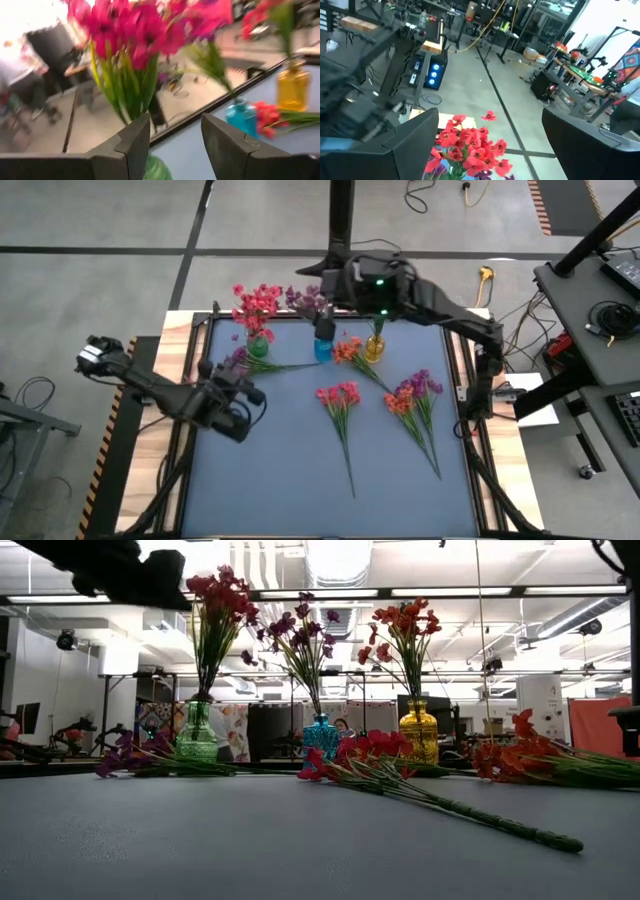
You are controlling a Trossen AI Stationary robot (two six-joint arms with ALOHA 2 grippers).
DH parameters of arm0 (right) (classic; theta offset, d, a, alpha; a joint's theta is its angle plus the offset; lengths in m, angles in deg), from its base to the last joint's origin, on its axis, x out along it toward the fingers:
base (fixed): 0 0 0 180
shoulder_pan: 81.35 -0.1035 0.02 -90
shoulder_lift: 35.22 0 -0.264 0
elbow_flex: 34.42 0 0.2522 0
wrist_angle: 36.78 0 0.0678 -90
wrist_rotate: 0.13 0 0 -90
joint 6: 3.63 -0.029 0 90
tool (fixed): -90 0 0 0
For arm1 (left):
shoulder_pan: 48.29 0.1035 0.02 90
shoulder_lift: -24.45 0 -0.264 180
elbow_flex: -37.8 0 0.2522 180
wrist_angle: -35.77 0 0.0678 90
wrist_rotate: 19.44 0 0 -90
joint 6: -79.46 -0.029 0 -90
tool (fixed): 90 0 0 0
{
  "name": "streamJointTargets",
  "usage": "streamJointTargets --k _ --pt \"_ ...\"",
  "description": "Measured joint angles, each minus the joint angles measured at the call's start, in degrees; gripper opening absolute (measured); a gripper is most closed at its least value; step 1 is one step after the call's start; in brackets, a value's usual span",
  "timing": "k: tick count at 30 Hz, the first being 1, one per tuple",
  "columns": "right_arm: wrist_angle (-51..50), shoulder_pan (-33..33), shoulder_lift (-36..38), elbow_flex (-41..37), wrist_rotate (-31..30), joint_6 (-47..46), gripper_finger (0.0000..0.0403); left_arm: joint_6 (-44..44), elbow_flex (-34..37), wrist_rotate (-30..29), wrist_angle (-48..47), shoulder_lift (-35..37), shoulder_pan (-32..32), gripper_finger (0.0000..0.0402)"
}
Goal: Sort flowers into vase by color
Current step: Put the top orange flower into the yellow vase
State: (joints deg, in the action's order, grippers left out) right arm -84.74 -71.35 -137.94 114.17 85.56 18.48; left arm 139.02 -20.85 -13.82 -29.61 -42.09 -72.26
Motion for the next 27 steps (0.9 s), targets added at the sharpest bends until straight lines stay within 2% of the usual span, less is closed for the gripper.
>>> streamJointTargets --k 2,4,7,9,11,15,24,27 --pt "-0.71 0.00 1.34 0.00 -0.02 0.47 0.0348 -1.81 -0.07 2.76 3.37 -0.18 3.67 0.0162" --pt "-0.64 0.00 2.67 -0.02 -0.20 1.41 0.0348 -7.17 -0.11 8.28 9.29 -0.32 6.87 0.0162" --pt "-0.11 0.04 4.90 -0.02 -0.20 1.97 0.0348 -21.37 0.13 16.81 22.99 -0.66 10.14 0.0162" --pt "0.02 0.11 6.54 -0.02 -0.20 2.16 0.0348 -30.71 0.35 20.07 30.54 -0.66 11.09 0.0162" --pt "-0.68 0.13 7.83 -0.01 -0.23 2.31 0.0348 -36.05 0.31 19.75 35.52 -0.16 11.99 0.0162" --pt "-5.07 0.42 9.92 0.00 -0.25 2.34 0.0348 -40.99 -0.07 15.95 37.27 1.47 14.66 0.0162" --pt "-10.33 0.52 10.99 -0.02 -0.33 0.51 0.0348 -44.93 0.02 20.13 38.60 0.73 25.64 0.0162" --pt "-14.47 0.52 11.06 -0.02 -0.49 -1.11 0.0348 -44.20 0.02 21.66 38.54 0.75 26.71 0.0162"
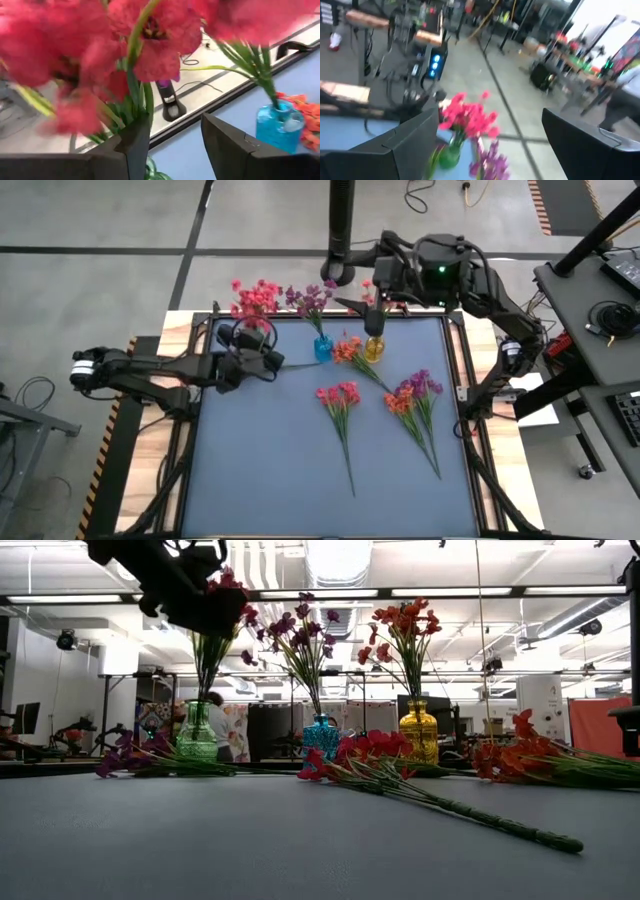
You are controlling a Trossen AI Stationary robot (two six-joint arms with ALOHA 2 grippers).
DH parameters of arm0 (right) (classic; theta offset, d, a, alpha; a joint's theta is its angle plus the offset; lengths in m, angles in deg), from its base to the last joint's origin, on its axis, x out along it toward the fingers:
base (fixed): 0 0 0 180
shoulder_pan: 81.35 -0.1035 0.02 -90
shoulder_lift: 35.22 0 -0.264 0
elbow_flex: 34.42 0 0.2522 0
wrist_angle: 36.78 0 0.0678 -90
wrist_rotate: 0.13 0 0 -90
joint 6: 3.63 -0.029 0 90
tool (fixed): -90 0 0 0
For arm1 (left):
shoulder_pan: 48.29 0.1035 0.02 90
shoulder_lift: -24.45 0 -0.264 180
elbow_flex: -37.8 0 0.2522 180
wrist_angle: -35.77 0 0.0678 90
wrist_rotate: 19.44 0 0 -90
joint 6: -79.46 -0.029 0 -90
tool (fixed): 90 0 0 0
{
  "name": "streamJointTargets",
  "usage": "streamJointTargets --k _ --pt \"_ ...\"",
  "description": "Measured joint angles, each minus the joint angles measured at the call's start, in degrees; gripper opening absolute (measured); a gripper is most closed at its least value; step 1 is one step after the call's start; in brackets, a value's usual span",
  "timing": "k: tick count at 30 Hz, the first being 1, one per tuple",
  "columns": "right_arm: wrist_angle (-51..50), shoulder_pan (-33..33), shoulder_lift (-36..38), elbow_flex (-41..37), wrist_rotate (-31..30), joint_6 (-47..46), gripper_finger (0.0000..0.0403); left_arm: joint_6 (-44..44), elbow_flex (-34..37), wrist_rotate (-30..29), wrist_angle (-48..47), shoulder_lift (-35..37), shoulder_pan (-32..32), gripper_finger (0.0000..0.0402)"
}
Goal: Sort flowers into vase by color
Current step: Put the top orange flower into the yellow vase
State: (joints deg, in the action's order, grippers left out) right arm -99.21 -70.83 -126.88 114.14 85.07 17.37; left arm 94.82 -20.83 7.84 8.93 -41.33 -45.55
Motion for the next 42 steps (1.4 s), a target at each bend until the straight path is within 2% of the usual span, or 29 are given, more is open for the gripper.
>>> streamJointTargets --k 4,8,17,22,29,36,39,42 --pt "-4.71 -0.02 0.85 -0.07 -3.72 -2.91 0.0348 0.56 -0.27 0.67 -0.44 1.05 -1.16 0.0162" --pt "-10.87 0.02 1.81 -0.04 -6.51 -11.26 0.0348 1.35 -1.78 2.13 -4.10 2.18 -2.69 0.0162" --pt "-31.55 -0.15 1.66 -0.60 -7.25 -29.37 0.0348 14.04 -9.55 8.66 -32.01 2.32 -5.02 0.0162" --pt "-41.49 -0.57 1.66 -3.63 -7.25 -38.38 0.0348 17.41 -12.55 12.99 -43.96 2.41 -5.32 0.0162" --pt "-40.93 -3.37 2.60 -13.43 -6.76 -46.24 0.0348 18.38 -14.24 18.29 -54.90 2.73 -5.32 0.0162" --pt "-40.73 -6.32 2.60 -23.69 -5.13 -51.86 0.0348 21.58 -14.53 31.59 -59.98 3.77 -5.81 0.0162" --pt "-40.00 -7.79 2.60 -28.42 -4.15 -52.76 0.0348 25.59 -14.53 35.08 -63.57 4.17 -7.81 0.0162" --pt "-38.10 -9.15 2.64 -33.22 -4.10 -52.18 0.0348 31.28 -14.53 35.70 -67.79 4.68 -12.19 0.0162"
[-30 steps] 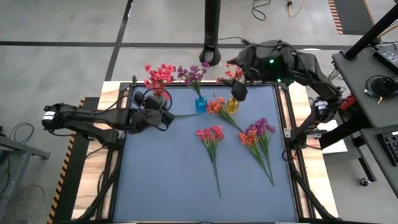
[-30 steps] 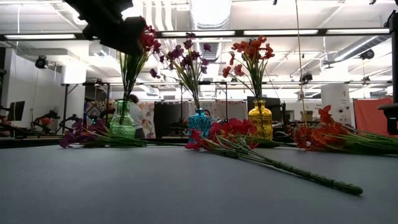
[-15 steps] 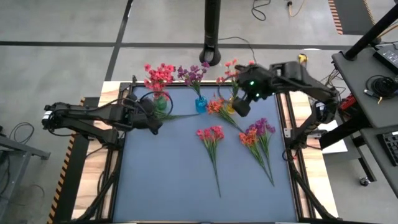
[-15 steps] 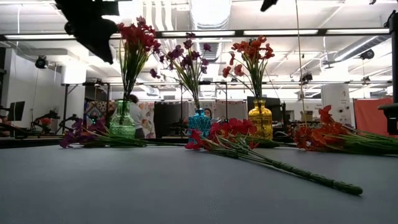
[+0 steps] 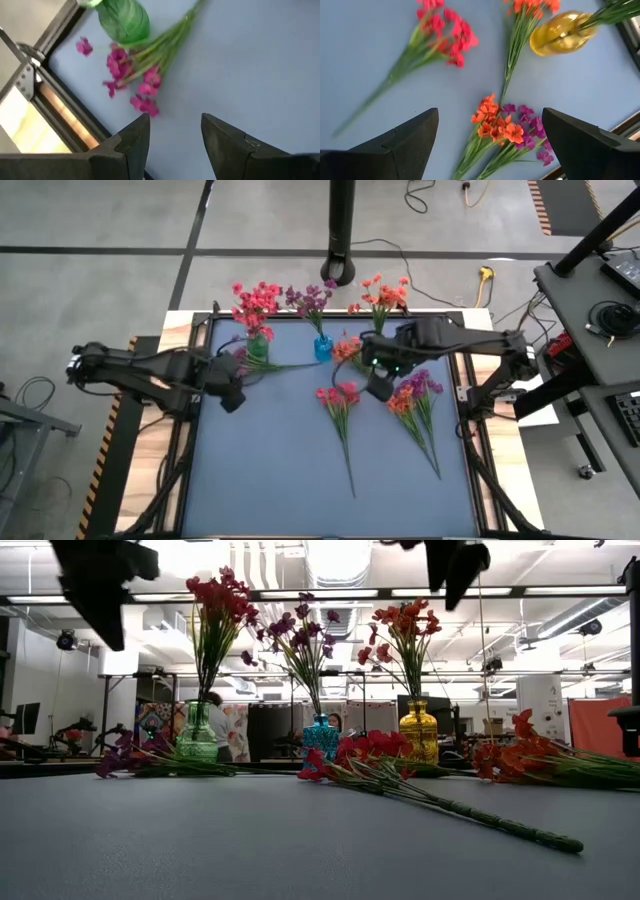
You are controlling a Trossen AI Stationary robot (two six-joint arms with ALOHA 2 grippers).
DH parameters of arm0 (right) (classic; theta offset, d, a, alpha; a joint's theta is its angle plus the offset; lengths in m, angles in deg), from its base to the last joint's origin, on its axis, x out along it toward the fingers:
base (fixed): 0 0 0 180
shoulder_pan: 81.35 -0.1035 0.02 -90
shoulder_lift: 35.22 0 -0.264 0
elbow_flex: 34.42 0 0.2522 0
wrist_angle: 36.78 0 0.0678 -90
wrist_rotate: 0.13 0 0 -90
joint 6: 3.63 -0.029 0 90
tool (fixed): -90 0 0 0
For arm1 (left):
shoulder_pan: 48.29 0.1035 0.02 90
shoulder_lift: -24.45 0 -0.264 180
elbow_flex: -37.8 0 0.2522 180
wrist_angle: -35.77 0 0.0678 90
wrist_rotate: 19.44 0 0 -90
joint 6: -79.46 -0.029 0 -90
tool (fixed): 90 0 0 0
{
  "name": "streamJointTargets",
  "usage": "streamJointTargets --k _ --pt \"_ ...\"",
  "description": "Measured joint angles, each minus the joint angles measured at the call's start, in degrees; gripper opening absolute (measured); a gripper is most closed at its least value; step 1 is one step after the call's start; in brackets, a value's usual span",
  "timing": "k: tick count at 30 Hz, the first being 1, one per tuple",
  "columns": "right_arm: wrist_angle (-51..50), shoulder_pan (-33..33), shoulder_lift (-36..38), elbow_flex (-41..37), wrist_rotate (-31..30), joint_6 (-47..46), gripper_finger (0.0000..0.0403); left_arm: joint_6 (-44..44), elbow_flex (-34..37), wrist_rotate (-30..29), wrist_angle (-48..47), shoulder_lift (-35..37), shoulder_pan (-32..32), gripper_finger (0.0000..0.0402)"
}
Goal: Sort flowers into vase by color
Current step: Put the top orange flower into the yellow vase
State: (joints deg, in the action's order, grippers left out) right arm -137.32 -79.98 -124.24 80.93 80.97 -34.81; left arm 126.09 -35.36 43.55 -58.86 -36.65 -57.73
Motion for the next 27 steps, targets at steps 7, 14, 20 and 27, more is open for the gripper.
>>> streamJointTargets --k 7,14,20,27 --pt "7.52 -0.77 0.09 -9.59 3.44 2.99 0.0348 13.57 0.01 0.38 1.04 -0.05 -15.79 0.0162" --pt "11.29 -0.75 0.09 -20.66 6.40 1.86 0.0348 24.62 0.02 -0.91 4.48 -2.81 -29.90 0.0162" --pt "15.33 -0.75 0.85 -31.54 6.35 1.33 0.0348 31.22 0.07 -0.98 7.48 -6.88 -36.70 0.0162" --pt "16.22 -0.75 1.33 -40.90 4.42 -5.10 0.0348 32.17 0.07 -0.93 15.23 -13.08 -38.60 0.0162"
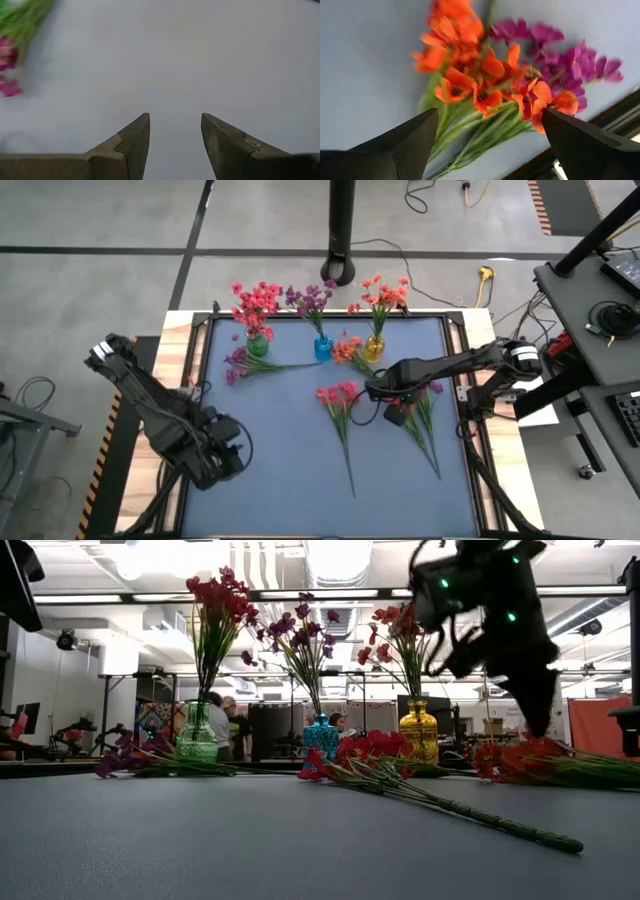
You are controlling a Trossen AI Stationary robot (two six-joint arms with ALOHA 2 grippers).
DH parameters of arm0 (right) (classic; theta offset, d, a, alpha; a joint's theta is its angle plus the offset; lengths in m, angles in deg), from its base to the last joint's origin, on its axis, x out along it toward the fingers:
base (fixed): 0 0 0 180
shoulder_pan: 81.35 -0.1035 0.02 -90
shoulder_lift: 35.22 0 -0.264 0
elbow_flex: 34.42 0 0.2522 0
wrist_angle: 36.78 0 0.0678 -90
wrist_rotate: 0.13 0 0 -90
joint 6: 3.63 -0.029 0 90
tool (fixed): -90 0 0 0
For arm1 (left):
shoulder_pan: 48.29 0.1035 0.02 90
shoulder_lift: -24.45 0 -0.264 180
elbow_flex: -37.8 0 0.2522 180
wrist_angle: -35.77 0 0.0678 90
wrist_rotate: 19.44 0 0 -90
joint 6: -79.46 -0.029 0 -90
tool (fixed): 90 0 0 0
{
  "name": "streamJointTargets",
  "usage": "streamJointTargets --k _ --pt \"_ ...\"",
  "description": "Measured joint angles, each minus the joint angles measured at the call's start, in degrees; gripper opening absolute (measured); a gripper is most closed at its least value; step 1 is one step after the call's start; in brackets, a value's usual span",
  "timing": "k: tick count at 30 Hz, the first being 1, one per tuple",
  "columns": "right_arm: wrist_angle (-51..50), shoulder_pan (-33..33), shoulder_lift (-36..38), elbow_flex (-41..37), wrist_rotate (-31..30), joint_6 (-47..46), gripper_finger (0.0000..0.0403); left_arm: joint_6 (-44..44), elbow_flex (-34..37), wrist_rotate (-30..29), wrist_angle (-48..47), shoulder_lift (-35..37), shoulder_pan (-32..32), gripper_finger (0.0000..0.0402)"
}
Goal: Sort flowers into vase by color
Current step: Put the top orange flower into the yellow vase
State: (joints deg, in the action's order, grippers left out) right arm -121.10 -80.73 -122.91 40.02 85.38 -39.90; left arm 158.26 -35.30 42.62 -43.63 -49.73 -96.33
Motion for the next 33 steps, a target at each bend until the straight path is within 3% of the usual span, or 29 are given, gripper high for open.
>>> streamJointTargets --k 6,13,21,33 --pt "1.25 0.00 0.55 -2.66 -5.18 0.62 0.0347 1.22 -1.01 0.30 3.15 -5.05 -0.01 0.0162" --pt "4.24 0.54 0.62 4.05 -16.27 8.13 0.0347 1.44 -6.69 0.14 3.31 -11.44 0.03 0.0162" --pt "22.07 4.47 0.60 4.93 -13.44 20.29 0.0344 0.80 -14.59 -0.01 1.06 -19.26 -0.02 0.0162" --pt "41.87 7.30 0.53 -10.41 -13.71 24.01 0.0316 4.75 -21.62 0.02 -0.40 -28.47 -1.17 0.0162"
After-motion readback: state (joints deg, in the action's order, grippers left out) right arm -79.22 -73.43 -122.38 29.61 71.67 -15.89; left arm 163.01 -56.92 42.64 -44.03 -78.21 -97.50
